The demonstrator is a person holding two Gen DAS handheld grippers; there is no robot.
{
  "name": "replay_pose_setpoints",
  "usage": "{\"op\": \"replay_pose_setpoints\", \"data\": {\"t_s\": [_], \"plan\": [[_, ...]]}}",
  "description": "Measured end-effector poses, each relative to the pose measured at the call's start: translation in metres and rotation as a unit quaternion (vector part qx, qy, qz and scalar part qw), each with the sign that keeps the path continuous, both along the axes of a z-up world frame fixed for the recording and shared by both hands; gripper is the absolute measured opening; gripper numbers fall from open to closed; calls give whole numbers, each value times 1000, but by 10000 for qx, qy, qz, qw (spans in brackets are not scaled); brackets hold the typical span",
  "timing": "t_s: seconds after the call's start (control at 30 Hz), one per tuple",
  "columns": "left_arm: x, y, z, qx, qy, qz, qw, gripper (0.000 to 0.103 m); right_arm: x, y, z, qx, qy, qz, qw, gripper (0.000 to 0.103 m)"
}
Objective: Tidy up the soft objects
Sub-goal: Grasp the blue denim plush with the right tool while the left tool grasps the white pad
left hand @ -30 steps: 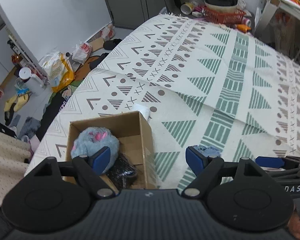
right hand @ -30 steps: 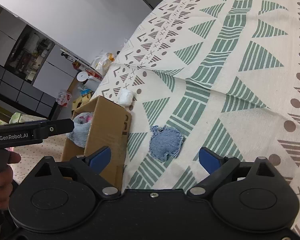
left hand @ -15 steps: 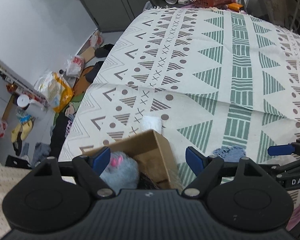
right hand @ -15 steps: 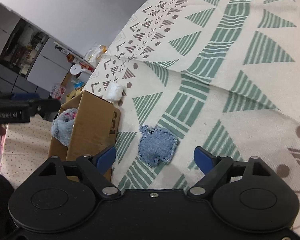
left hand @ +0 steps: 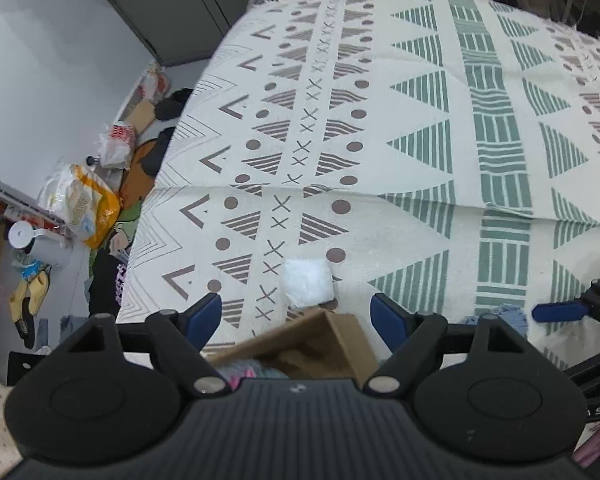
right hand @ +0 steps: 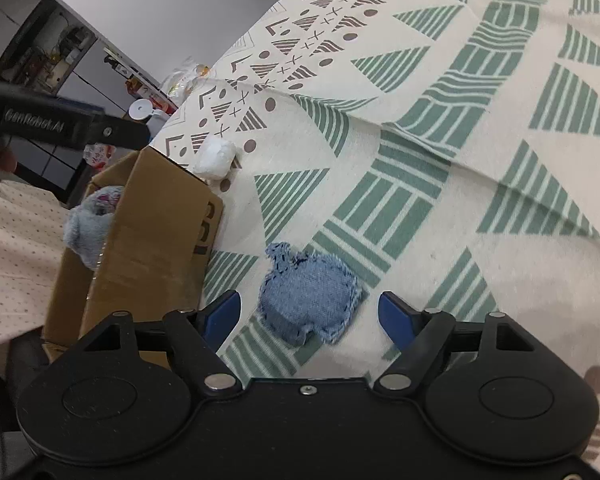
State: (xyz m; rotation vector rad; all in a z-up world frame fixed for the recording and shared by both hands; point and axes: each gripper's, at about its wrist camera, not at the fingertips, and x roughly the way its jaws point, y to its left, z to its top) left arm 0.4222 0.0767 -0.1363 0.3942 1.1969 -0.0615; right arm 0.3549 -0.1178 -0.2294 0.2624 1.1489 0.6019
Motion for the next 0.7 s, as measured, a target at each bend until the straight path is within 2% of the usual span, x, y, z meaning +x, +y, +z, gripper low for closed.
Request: {"op": "replay_pose_setpoints", "data": {"t_s": [0.07,0.1,0.13,0.2,0.43,0.6,0.7], "plan": [[8,2,-6,-10,121,-117,9999,78,1,5,0,-105,-117,37,9999,66],[14,3,-10,7,204,-194,9996,78,0,7,0,-134,-148,75,9998,60],[19,4,-14,20,272,-223,9994,78,1,9,-1,-181,-172,125,9996,50],[31,9,-24,-32,482,-191,9987,78,2,12,-1,-277,-218,208,9992,40],[66,26,-60,-209,1213,-12,9924,70,7,14,-2,-134,-160,328,9992,31],[80,27,-80,-271,1713,-102,9848,69,11,13,-3,-17,-104,319,9994,28],[88,25,-90,-240,1842,-77,9826,67,11,12,-3,34,-129,351,9993,25]]}}
